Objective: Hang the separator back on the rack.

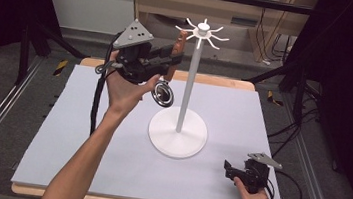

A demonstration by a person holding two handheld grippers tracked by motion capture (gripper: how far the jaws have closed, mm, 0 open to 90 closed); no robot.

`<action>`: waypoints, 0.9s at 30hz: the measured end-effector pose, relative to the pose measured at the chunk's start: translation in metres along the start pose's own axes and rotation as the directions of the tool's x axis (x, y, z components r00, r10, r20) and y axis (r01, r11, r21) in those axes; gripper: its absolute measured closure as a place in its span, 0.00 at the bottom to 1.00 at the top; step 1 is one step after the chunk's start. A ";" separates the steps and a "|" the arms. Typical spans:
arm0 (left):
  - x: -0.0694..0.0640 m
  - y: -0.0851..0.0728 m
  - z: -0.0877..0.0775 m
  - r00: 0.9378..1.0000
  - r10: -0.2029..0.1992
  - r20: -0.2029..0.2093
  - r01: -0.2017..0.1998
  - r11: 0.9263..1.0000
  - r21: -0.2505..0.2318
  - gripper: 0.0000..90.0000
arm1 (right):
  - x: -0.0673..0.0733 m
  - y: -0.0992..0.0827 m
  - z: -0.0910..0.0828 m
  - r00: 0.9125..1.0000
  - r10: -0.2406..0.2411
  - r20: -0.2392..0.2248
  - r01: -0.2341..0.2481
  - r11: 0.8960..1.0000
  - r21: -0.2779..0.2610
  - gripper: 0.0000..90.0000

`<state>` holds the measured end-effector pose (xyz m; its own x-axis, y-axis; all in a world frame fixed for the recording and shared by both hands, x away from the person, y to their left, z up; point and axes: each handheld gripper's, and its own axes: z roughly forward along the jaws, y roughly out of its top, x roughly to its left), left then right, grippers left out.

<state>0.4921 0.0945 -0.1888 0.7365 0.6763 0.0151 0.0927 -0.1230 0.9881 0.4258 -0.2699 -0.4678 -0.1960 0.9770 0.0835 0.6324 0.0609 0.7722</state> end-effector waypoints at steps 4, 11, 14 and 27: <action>0.001 0.000 0.001 1.000 -0.001 0.004 0.001 1.000 0.002 0.75 | 0.000 0.000 0.000 1.000 0.002 0.000 -0.002 1.000 -0.001 0.08; 0.002 -0.001 0.001 1.000 0.001 0.010 -0.001 1.000 -0.004 0.75 | 0.000 0.000 0.000 1.000 0.000 -0.003 0.000 1.000 0.002 0.08; 0.003 -0.001 0.001 1.000 0.000 0.017 0.000 1.000 0.000 0.75 | 0.000 0.000 0.000 1.000 0.001 -0.003 -0.001 1.000 0.002 0.08; -0.004 0.001 -0.018 0.999 0.040 0.003 -0.040 0.999 -0.017 0.75 | 0.001 0.000 0.001 1.000 -0.008 -0.005 0.008 1.000 -0.001 0.08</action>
<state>0.4775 0.1046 -0.1848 0.7414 0.6689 0.0543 0.0518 -0.1378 0.9891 0.4261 -0.2687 -0.4681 -0.2049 0.9755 0.0804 0.6301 0.0686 0.7735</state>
